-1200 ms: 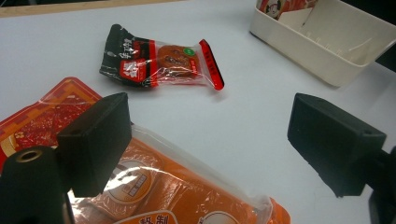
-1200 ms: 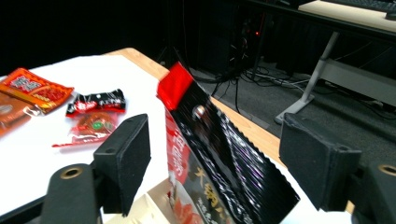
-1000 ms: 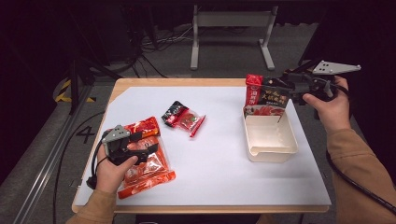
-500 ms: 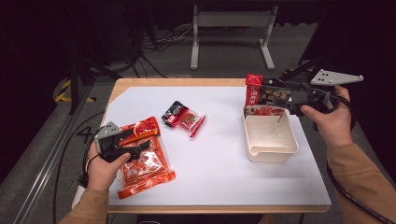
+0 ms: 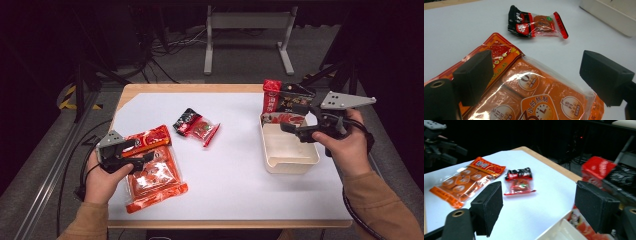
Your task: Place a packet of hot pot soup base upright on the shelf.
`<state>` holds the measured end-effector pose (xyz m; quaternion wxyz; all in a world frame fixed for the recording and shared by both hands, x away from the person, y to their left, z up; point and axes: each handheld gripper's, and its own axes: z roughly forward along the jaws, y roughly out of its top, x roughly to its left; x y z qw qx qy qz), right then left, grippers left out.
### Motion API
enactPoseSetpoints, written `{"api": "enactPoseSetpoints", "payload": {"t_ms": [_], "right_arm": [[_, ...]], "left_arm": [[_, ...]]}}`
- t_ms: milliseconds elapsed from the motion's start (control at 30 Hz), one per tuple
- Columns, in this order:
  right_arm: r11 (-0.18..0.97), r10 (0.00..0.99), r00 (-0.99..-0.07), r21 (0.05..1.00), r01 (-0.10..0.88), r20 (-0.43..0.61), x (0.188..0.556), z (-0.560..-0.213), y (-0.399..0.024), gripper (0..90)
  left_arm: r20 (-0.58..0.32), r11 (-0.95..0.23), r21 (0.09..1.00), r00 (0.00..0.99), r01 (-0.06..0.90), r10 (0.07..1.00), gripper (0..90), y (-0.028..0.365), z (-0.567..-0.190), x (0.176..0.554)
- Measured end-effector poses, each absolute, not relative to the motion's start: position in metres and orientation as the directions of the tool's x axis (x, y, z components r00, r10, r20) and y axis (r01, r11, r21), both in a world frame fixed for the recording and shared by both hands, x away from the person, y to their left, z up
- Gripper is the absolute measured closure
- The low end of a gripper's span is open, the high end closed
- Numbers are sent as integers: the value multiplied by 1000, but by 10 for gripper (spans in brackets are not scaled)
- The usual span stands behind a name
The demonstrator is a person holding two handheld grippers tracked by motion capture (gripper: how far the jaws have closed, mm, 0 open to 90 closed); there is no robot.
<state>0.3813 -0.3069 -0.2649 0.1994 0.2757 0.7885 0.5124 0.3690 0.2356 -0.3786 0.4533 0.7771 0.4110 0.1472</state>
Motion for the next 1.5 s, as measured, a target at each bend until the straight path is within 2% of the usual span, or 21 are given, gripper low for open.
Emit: {"api": "enactPoseSetpoints", "payload": {"t_ms": [733,1100,1300,1500], "right_arm": [[288,609,-793,929,232,9,362,-297,-278,224],[255,613,-789,939,229,25,357,-311,-276,223],[269,614,-789,936,228,16,358,-317,-273,222],[285,609,-793,930,231,11,360,-321,-268,220]], "left_arm": [[-163,-185,840,563,510,810,100,257,-377,373],[-125,-173,866,538,470,834,90,271,-380,380],[-148,-132,859,487,494,861,67,286,-384,389],[-142,-158,820,463,550,875,57,296,-398,408]]}}
